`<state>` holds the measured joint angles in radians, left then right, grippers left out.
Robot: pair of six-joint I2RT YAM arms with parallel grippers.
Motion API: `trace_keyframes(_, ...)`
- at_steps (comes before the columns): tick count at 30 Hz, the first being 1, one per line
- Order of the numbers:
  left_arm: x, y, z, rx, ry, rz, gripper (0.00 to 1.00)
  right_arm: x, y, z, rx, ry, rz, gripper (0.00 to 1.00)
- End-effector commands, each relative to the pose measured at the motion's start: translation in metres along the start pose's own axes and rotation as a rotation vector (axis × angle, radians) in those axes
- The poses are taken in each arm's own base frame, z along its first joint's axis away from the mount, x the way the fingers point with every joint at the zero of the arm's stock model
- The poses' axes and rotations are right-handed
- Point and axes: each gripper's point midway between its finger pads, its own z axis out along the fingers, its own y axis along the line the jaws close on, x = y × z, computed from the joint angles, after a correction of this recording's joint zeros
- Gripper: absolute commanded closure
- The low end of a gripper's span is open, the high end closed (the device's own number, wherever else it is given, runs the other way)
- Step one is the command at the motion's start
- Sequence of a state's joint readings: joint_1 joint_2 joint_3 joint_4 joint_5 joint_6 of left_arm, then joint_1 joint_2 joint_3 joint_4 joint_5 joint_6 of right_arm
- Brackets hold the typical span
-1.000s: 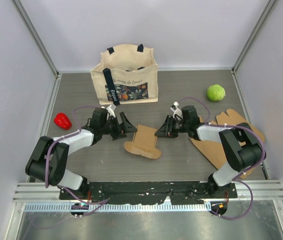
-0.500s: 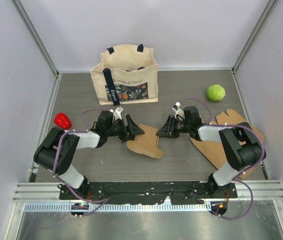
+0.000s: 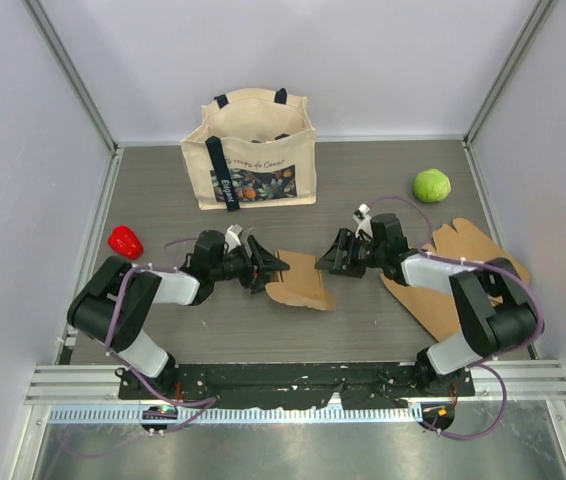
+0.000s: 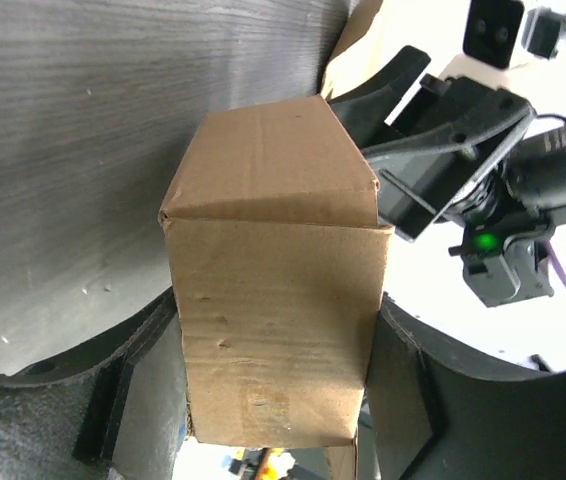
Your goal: Fold the paper box
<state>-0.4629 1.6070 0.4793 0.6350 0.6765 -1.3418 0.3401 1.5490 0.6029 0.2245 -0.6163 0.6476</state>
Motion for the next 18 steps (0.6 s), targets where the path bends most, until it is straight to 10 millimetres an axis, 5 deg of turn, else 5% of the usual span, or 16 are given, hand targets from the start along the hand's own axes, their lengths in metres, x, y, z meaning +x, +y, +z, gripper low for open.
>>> trace_keyframes(1, -0.001, -0.032, -0.013, 0.068, -0.023, -0.122, 0.44, -0.022, -0.006, -0.031, 0.238, -0.12, -0.206, 0.32)
trace_keyframes(6, -0.005, -0.017, -0.026, 0.012, -0.049, -0.413, 0.41, -0.061, 0.027, -0.066, 0.392, -0.263, -0.415, 0.26)
trace_keyframes(14, -0.005, -0.011, -0.044, 0.117, -0.095, -0.765, 0.41, -0.055, 0.105, -0.084, 0.175, -0.274, -0.531, 0.23)
trace_keyframes(18, 0.0, 0.005, -0.051, 0.107, -0.112, -0.889, 0.4, -0.031, 0.152, -0.092, 0.045, -0.255, -0.863, 0.21)
